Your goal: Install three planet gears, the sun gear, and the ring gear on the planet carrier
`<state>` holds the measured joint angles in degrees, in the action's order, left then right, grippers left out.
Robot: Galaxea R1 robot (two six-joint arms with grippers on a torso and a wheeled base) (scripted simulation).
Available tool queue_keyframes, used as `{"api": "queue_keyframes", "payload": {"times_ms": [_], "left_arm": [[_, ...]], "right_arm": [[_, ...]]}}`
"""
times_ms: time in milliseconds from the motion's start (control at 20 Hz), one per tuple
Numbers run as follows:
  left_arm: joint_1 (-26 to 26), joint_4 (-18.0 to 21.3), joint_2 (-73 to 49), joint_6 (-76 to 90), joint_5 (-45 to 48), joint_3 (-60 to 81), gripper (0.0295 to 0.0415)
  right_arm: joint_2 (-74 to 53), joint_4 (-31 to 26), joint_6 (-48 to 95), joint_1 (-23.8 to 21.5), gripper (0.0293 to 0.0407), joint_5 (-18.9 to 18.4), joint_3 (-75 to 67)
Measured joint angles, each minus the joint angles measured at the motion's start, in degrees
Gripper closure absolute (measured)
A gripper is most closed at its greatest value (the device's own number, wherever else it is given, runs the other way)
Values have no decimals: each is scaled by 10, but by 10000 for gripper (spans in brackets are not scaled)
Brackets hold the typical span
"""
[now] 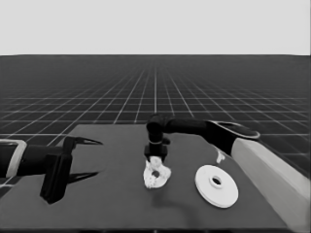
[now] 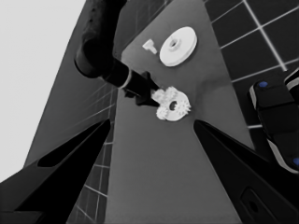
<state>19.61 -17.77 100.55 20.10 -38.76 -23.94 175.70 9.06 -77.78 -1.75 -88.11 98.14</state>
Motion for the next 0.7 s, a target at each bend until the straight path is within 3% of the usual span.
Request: {"api": "queue_keyframes", "payload": {"times_ms": [100, 200, 700], "left_arm": [[0, 0, 0, 0, 0, 0, 326], [0, 0, 0, 0, 0, 0, 326], [0, 0, 0, 0, 0, 0, 326]], "right_arm": [[7, 44, 15, 46, 390, 13, 25], [10, 59, 23, 62, 390, 19, 37], [12, 66, 10, 74, 390, 23, 44]]}}
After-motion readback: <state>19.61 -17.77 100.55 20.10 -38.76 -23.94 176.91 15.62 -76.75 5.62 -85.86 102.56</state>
